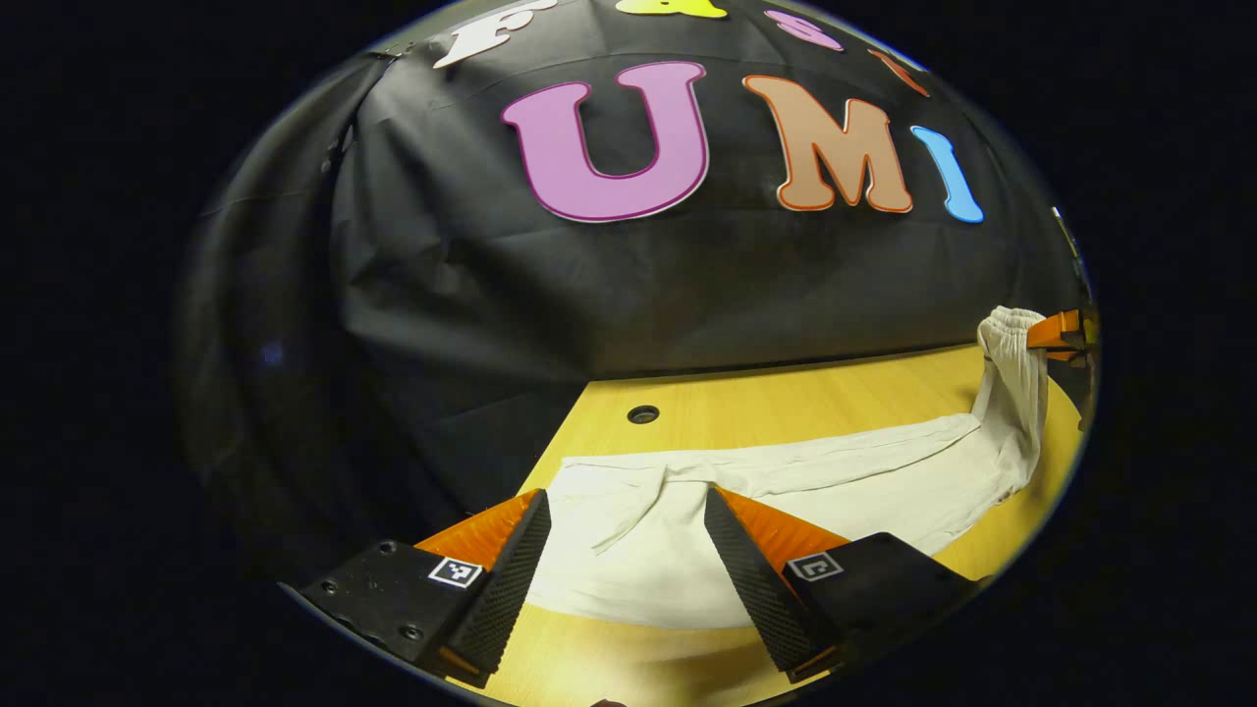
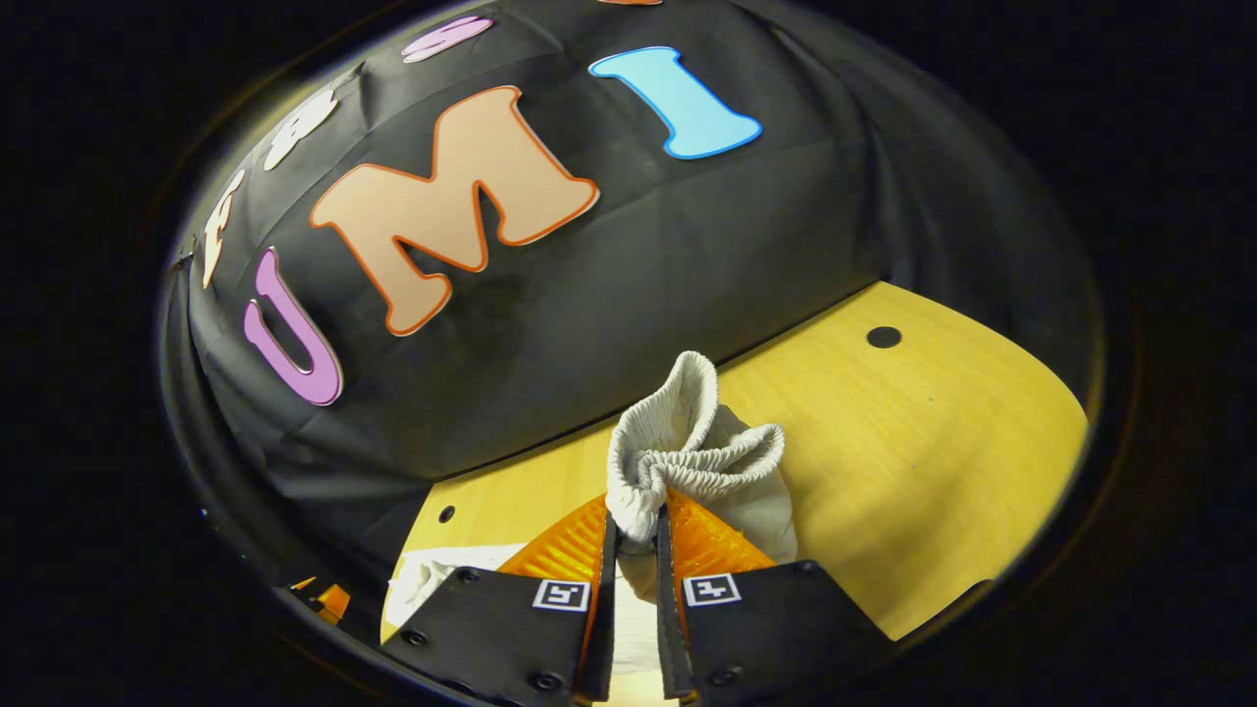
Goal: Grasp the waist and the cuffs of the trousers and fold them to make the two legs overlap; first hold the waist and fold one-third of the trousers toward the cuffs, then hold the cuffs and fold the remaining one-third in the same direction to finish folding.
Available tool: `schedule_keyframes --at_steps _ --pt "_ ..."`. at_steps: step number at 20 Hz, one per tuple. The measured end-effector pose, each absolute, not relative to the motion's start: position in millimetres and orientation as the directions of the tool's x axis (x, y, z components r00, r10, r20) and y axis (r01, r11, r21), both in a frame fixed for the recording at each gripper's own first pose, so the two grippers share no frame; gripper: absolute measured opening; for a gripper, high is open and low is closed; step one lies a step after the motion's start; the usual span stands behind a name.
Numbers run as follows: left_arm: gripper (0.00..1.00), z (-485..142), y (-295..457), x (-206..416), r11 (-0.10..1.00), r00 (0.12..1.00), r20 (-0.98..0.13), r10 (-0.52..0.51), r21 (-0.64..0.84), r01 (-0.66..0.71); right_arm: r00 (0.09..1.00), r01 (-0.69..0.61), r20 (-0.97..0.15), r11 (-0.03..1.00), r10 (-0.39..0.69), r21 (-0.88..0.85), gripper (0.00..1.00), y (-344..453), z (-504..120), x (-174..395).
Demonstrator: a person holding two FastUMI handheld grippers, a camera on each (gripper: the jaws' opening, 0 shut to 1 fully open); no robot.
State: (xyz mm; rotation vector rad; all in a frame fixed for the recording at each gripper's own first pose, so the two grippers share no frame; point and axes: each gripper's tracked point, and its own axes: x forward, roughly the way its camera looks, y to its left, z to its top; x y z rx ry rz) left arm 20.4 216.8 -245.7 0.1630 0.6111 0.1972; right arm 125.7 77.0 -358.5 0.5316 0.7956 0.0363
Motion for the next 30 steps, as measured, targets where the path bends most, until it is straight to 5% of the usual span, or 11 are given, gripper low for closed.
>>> schedule_keyframes --at_steps 11,18,19,23,24,28,30 --pt "0.96 -245 287 -7 0.954 0.78 -0.558 0.285 0.244 -0.174 0.64 0.059 -0.68 0.859 0.358 0.508 0.21 206 -385 95" --pt "0.96 -262 312 -18 0.955 0.76 -0.585 0.283 0.246 -0.166 0.482 -0.033 -0.773 0.89 0.413 0.455 0.21 255 -457 41" --pt "0.96 -267 314 -18 0.957 0.758 -0.591 0.276 0.24 -0.161 0.468 -0.039 -0.783 0.895 0.409 0.444 0.14 256 -463 31" --pt "0.96 -285 326 -7 0.969 0.759 -0.605 0.241 0.194 -0.153 0.415 -0.05 -0.809 0.898 0.417 0.437 0.31 262 -473 13" --pt "0.96 -291 326 -3 0.972 0.758 -0.611 0.229 0.18 -0.149 0.4 -0.053 -0.813 0.896 0.424 0.441 0.51 264 -473 7" --pt "0.96 -315 329 8 0.986 0.755 -0.635 0.165 0.115 -0.119 0.442 -0.078 -0.8 0.906 0.405 0.415 0.96 258 -455 10" --pt "0.96 -330 329 14 0.992 0.751 -0.649 0.125 0.063 -0.111 0.469 -0.065 -0.795 0.913 0.384 0.403 0.96 251 -444 12"
